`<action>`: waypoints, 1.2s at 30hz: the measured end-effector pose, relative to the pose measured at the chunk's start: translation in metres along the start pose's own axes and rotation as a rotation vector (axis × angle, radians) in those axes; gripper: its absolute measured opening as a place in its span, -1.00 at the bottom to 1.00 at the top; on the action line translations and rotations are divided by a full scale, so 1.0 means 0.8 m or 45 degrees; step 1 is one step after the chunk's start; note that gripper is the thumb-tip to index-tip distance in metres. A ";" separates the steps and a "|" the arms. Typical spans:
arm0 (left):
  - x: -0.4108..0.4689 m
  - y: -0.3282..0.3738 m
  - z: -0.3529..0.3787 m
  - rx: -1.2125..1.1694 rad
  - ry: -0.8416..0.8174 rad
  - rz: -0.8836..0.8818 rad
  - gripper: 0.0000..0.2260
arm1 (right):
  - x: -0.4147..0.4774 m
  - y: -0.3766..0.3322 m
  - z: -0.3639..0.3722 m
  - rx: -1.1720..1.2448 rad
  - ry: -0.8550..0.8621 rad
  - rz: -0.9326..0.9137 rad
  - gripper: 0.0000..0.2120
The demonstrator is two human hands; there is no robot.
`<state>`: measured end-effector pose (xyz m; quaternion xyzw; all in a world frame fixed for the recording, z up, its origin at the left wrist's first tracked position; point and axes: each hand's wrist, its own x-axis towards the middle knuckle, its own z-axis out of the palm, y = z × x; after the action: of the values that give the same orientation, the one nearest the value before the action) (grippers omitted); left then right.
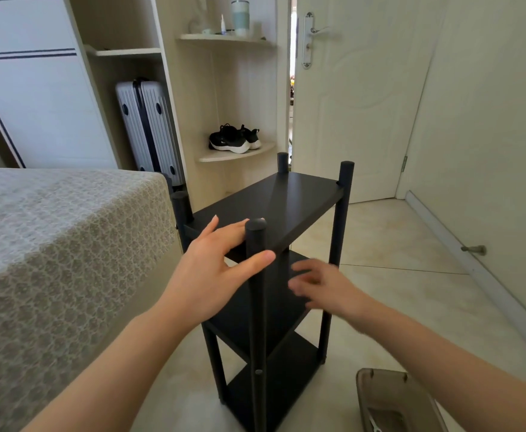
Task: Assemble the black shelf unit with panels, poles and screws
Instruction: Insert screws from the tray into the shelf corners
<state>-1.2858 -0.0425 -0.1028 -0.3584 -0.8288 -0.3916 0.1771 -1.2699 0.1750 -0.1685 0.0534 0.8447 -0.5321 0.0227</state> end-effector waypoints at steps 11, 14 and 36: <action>-0.012 -0.005 -0.006 -0.064 -0.001 -0.028 -0.76 | 0.065 0.017 -0.073 0.154 0.526 0.206 -0.40; -0.013 -0.003 -0.008 -0.068 -0.007 -0.050 -0.66 | 0.075 0.014 -0.067 0.227 0.550 0.135 -0.43; 0.024 -0.059 0.011 -0.418 0.482 -0.609 -0.61 | 0.028 0.035 -0.095 0.016 0.463 0.118 -0.65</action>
<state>-1.3339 -0.0476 -0.1222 -0.0989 -0.7676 -0.6097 0.1709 -1.2872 0.2567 -0.1631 0.1875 0.8282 -0.5174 -0.1062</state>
